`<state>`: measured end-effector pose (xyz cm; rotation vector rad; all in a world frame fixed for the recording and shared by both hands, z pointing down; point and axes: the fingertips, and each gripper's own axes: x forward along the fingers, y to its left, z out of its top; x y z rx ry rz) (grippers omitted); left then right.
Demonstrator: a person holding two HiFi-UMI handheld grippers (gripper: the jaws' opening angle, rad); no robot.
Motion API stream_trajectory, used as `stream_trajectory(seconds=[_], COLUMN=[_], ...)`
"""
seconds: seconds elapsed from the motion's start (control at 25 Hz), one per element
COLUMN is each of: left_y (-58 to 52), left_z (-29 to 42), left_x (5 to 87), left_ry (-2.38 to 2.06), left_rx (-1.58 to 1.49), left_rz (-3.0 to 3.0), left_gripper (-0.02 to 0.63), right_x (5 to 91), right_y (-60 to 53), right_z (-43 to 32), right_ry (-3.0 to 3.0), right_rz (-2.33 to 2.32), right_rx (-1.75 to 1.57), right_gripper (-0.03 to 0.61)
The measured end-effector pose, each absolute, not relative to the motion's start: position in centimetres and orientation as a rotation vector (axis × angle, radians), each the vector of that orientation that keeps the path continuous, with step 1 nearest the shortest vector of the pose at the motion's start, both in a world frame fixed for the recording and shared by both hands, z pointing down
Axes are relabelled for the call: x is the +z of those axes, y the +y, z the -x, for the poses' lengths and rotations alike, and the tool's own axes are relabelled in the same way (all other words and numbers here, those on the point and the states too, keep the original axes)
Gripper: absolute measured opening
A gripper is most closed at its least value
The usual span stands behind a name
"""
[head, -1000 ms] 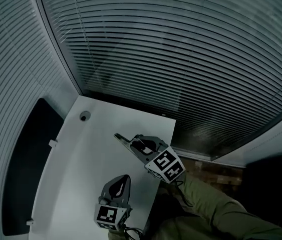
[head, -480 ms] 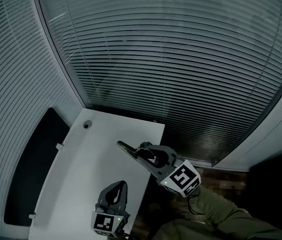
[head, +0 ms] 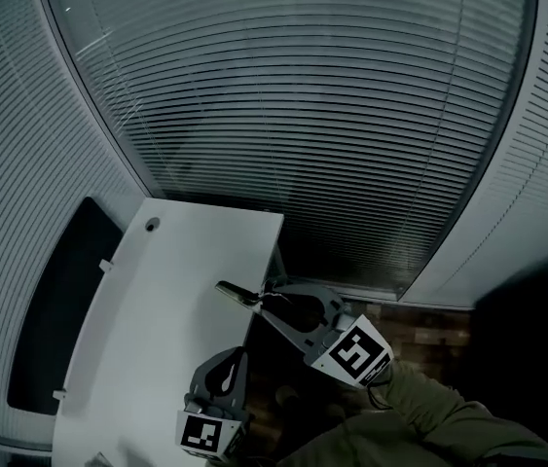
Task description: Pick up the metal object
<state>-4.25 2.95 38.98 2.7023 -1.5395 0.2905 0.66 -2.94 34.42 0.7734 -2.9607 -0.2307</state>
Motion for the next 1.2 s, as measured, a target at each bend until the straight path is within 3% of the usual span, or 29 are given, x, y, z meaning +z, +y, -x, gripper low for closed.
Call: stream_trajectory(seconds=[0.28, 0.76, 1.2], left_y=[5.6, 8.7, 9.1], left_z=[2.1, 1.1, 2.9], left_x=[36.1, 35.1, 33.3], left_ry=[-1.541, -1.485, -1.513], left_rx=[0.302, 0.337, 0.251], left_rz=[-2.752, -2.812, -2.907], left_gripper=[0.006, 0.006, 0.006], right_x=[30.5, 29.5, 29.2], right_y=[1.7, 5.4, 6.6], right_z=[-3.3, -6.7, -4.8], right_ry=[-3.029, -3.057, -3.053], right_rz=[-0.766, -0.897, -0.875], right_rx=[-0.378, -0.306, -0.331], right_gripper=[0.094, 0.092, 0.092])
